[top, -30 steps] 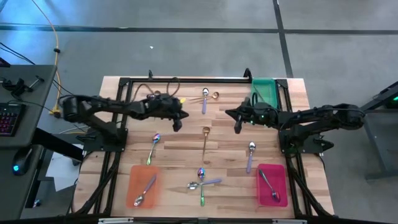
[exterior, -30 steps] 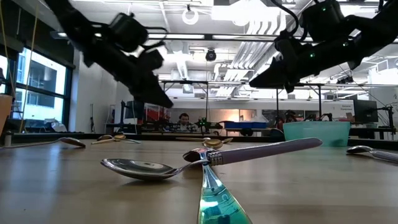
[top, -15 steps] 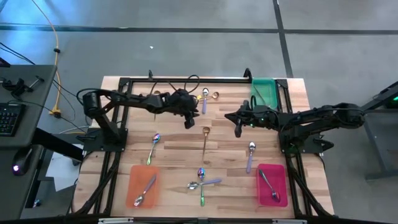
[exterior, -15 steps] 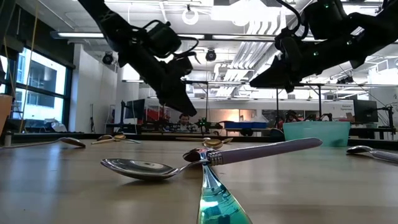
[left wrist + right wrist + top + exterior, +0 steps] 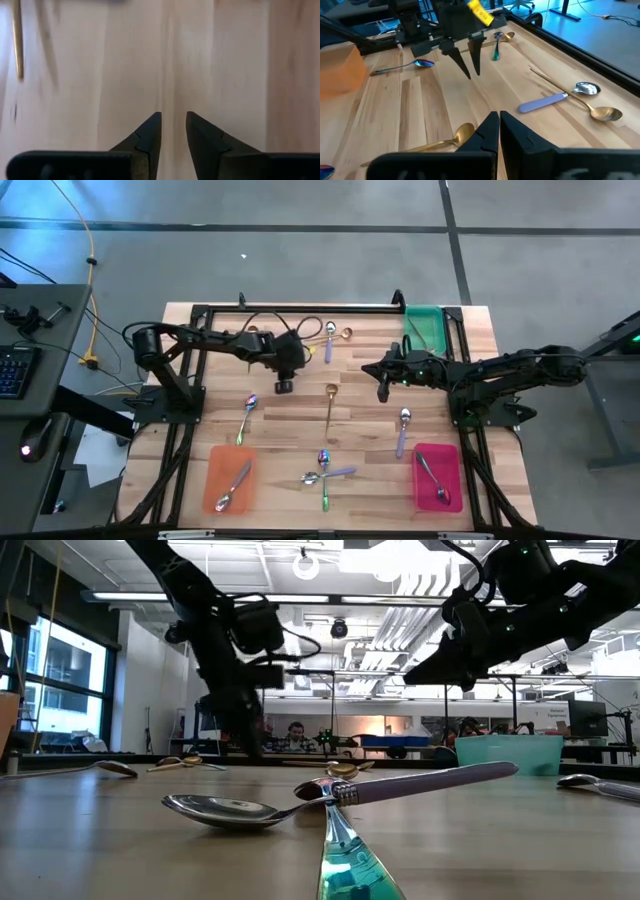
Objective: Sort silverware by color (type)
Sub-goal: Put the blue spoon into the red bin
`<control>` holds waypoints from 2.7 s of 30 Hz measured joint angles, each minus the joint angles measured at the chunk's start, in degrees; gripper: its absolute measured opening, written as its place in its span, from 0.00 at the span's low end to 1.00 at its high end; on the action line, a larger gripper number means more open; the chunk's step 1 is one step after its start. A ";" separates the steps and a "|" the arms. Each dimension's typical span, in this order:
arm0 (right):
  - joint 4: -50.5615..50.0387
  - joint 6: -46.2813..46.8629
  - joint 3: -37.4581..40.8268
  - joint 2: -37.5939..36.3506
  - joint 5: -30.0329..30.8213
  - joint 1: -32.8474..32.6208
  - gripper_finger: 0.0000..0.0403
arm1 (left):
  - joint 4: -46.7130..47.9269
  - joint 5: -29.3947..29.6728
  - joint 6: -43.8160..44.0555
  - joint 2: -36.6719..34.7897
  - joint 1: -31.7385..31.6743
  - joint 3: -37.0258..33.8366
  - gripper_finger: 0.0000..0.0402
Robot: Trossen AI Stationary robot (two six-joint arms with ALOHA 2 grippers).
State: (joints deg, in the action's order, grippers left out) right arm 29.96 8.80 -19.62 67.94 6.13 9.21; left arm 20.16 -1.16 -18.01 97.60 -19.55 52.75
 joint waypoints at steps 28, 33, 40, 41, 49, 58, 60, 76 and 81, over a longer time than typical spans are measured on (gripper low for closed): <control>-0.55 -1.75 -0.02 0.00 1.01 0.00 0.00 | 22.44 -0.73 -7.16 -9.81 -13.72 -0.02 0.15; -0.60 -2.73 -0.02 0.00 -0.28 0.02 0.00 | 22.21 -0.25 -8.81 -8.25 -13.81 -0.02 0.29; -0.59 -4.74 -0.02 0.00 -2.20 0.00 0.00 | 21.93 -0.23 -9.87 -8.28 -13.95 2.25 0.38; -0.57 -4.76 -0.02 0.00 -2.21 0.00 0.00 | 22.03 -0.21 -10.25 -8.28 -13.97 2.64 0.38; -0.60 -4.78 -0.02 0.00 -2.46 0.00 0.00 | 25.12 0.44 -12.37 -8.28 -13.97 4.85 0.38; -0.62 -5.25 -0.02 0.02 -3.17 0.00 0.00 | 25.28 2.81 -13.56 -6.28 -13.94 4.90 0.39; -0.62 -5.22 -0.02 0.02 -3.17 0.00 0.00 | 25.45 4.67 -15.54 -4.49 -13.95 4.90 0.39; -2.40 -5.20 -0.02 0.02 -3.17 0.00 0.00 | 28.99 15.31 -23.53 10.99 -13.51 15.05 0.39; -3.64 -5.21 -0.02 0.02 -3.17 0.00 0.00 | 30.45 15.64 -24.62 13.87 -13.49 15.69 0.39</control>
State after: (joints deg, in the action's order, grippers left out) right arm 26.32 3.59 -19.64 67.96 2.96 9.21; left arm 50.61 14.48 -42.63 111.48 -33.04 68.45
